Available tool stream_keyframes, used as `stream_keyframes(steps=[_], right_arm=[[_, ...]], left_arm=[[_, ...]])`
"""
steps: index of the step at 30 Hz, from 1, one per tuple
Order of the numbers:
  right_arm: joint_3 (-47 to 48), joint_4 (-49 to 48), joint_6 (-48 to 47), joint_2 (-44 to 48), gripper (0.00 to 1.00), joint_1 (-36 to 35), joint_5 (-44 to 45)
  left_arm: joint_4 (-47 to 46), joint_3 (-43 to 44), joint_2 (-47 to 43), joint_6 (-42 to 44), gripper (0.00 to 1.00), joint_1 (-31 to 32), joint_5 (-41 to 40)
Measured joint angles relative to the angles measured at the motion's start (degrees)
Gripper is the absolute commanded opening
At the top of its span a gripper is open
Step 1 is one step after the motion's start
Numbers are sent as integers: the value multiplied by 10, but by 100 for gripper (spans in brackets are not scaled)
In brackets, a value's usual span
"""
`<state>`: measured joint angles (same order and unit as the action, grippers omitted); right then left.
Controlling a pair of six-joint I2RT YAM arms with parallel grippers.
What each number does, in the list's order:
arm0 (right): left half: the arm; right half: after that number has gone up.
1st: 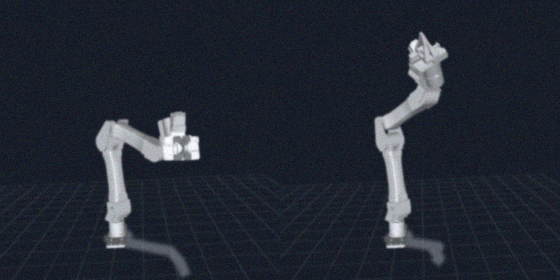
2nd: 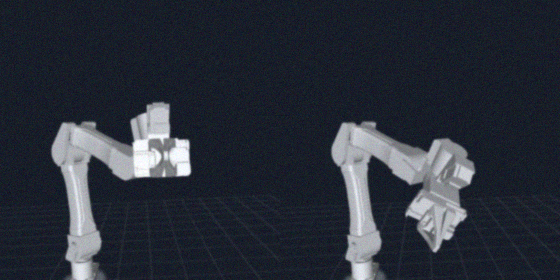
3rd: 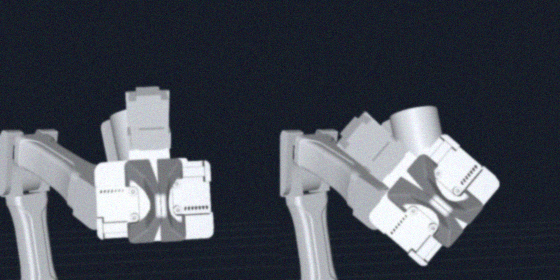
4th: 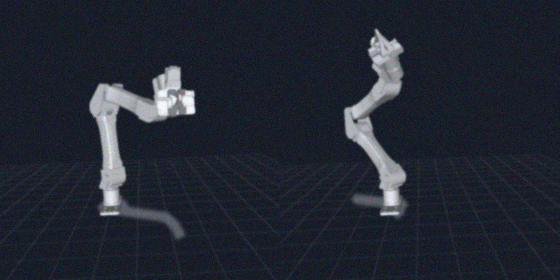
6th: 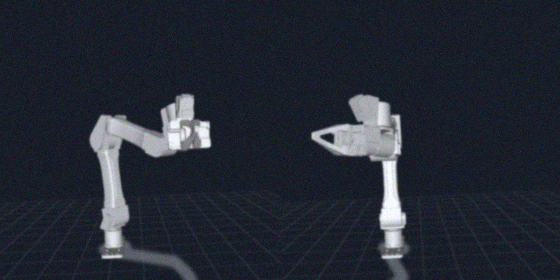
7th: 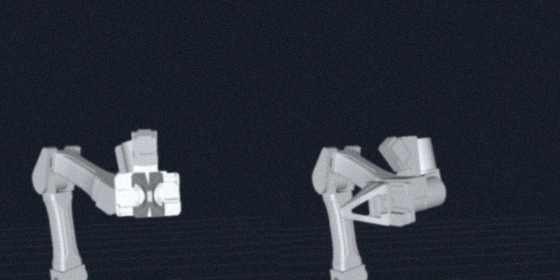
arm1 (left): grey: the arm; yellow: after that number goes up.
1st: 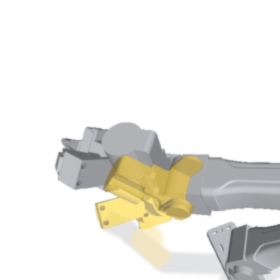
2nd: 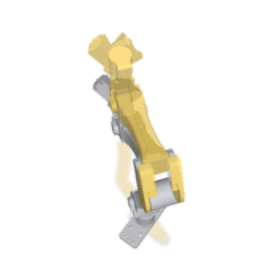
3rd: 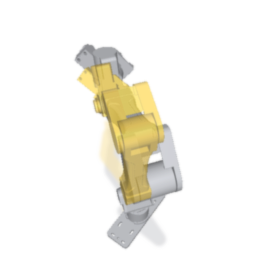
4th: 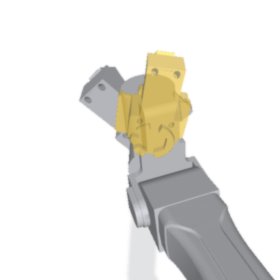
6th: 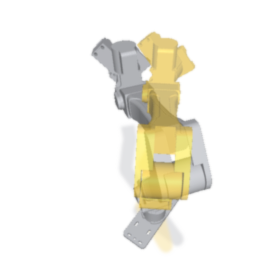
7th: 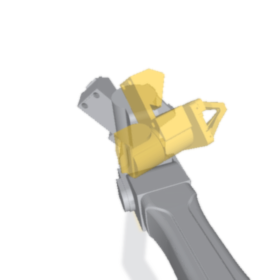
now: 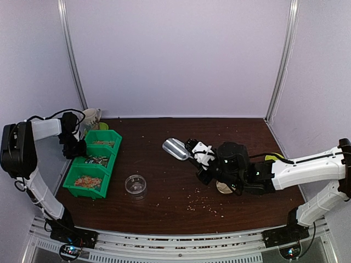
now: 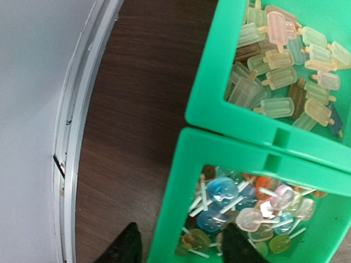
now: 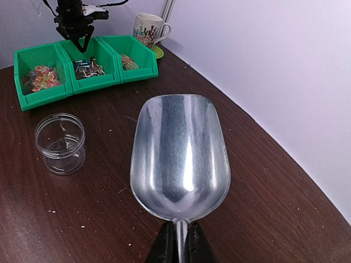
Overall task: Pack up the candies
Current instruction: Move the plate to the center of the board.
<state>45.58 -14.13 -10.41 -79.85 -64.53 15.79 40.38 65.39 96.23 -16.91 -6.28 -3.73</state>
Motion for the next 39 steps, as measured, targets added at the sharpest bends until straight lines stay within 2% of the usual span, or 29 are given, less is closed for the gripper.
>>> stream_keyframes(steps=[10,21,33,39], right_arm=[[0,7,-4,0,0,-1,9],[0,8,-4,-5,0,-1,10],[12,35,-20,-24,0,-12,1],[71,120,-34,-40,0,-26,-10]], left_arm=[[-1,-19,-11,-31,31,61,12],[-14,-132,-140,-88,11,73,23],[-28,-183,-195,-130,1,120,26],[-27,-199,-215,-138,0,140,26]])
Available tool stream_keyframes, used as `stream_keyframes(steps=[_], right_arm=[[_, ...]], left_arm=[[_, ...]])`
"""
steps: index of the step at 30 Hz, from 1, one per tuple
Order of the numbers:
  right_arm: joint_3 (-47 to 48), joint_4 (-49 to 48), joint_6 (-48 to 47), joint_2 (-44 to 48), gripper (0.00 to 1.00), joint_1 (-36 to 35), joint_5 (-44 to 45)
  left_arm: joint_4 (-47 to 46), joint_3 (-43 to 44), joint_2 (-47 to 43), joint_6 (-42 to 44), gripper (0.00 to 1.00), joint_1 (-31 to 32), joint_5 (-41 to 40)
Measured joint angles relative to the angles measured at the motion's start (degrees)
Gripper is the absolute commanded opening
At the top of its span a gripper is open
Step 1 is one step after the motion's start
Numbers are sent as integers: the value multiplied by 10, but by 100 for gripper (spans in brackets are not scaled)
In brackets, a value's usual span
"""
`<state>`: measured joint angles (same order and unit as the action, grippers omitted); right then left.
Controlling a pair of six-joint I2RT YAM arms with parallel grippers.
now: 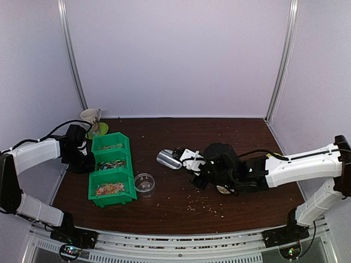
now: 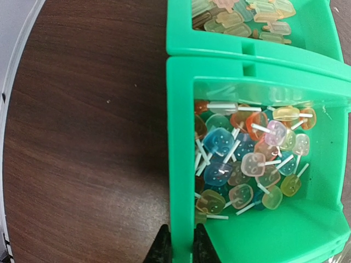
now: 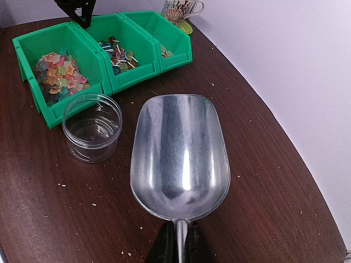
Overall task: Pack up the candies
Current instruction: Move the plate to the center of the board, then place the plate at the center of the board.
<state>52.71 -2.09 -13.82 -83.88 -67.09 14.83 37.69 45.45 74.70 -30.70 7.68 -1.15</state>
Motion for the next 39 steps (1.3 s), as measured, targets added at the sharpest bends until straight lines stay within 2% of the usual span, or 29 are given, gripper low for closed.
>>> stream_keyframes(steps=[8,13,18,26,39], right_arm=[[197,225,-13,-65,0,-42,-9],[286,349,-14,-115,0,-53,-10],[334,434,-13,-169,0,-55,-3],[364,496,-7,-222,0,-55,24],[439,538,6,-283,0,-55,85]], left_arm=[[4,-5,-7,-12,0,41,-2],[4,-5,-7,-26,0,68,-3],[2,4,6,-44,0,100,-6],[-14,37,51,-61,0,151,-8],[-30,103,126,-66,0,185,-3]])
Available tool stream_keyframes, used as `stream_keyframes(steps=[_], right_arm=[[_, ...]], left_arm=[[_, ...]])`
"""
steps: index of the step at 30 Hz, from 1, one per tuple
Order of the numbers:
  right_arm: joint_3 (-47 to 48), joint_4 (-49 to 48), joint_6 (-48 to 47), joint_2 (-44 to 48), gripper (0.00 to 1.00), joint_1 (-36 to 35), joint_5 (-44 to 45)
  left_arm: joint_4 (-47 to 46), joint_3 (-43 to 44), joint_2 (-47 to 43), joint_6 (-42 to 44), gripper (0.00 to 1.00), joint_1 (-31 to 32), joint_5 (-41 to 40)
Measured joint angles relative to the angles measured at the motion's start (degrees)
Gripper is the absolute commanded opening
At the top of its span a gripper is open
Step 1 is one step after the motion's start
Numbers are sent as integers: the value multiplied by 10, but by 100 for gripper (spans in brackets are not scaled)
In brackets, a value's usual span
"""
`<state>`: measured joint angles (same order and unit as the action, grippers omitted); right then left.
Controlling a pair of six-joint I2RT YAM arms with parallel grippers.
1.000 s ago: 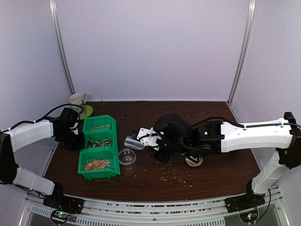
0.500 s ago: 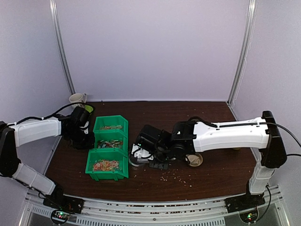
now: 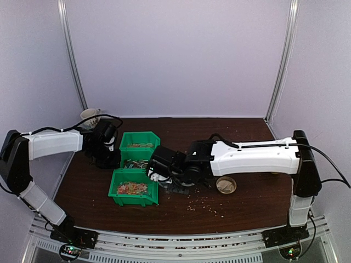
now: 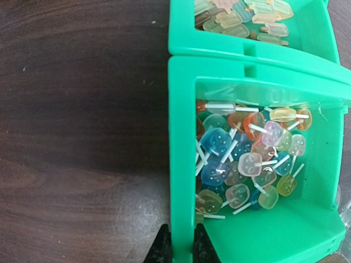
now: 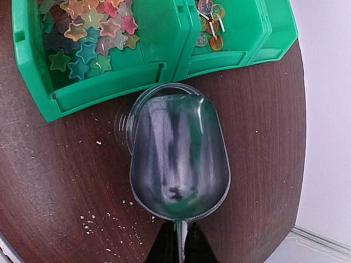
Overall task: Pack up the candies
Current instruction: Place the plate at the center of the board.
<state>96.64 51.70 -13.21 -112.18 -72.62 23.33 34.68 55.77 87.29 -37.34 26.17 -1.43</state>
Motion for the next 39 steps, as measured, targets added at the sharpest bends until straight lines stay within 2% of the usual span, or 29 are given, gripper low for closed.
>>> stream_keyframes(steps=[14,22,31,34,39], right_arm=[[7,9,26,-12,0,43,94],[7,-1,31,-12,0,66,120],[10,-3,31,-11,0,70,130],[3,-14,32,4,0,76,125],[-33,-39,45,83,0,95,104]], left_arm=[[12,90,81,27,0,7,5],[55,142,116,94,0,6,-7],[95,191,135,197,0,-7,31],[100,207,147,216,0,-7,50],[100,218,165,209,0,3,64]])
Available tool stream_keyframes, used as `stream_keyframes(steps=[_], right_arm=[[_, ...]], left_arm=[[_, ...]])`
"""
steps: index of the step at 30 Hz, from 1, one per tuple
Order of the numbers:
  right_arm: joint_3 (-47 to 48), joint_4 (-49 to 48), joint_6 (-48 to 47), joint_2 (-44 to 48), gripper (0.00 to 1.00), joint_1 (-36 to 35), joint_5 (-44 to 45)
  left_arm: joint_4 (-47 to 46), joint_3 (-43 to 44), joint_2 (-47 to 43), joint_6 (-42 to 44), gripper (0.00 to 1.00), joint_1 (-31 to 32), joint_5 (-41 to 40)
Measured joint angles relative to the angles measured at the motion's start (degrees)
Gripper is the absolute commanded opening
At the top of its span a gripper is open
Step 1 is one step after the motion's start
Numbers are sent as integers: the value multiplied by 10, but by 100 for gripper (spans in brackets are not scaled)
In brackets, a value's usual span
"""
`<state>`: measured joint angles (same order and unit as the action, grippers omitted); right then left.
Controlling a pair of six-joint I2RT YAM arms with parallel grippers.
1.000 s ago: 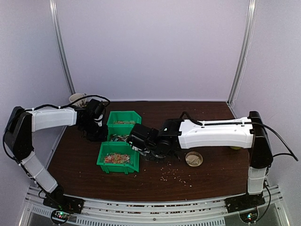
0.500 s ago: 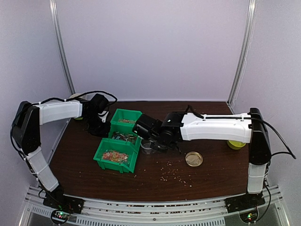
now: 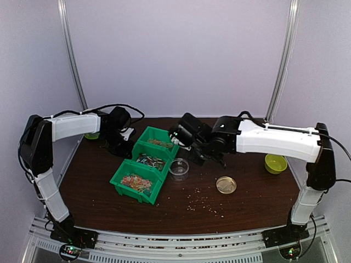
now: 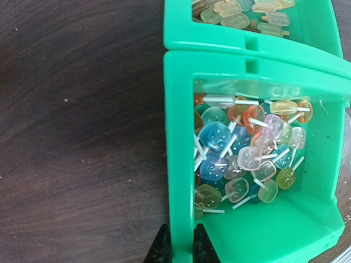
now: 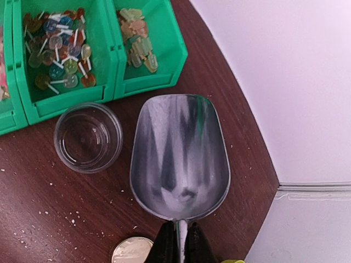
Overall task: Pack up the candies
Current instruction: Place the plate at the center of the board.
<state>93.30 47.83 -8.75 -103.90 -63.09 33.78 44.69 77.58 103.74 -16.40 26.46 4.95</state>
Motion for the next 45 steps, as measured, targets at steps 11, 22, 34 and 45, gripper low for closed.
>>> stream_keyframes(steps=[11,22,34,45], right_arm=[[-84,-41,32,97,0,18,-28],[-98,-40,28,94,0,17,-80],[-98,-40,26,94,0,17,-120],[-97,-40,25,94,0,17,-153]], left_arm=[[-3,37,34,-66,0,47,6],[-9,92,85,-31,0,63,13],[26,52,34,-3,29,39,-33],[29,18,-70,3,69,27,-45]])
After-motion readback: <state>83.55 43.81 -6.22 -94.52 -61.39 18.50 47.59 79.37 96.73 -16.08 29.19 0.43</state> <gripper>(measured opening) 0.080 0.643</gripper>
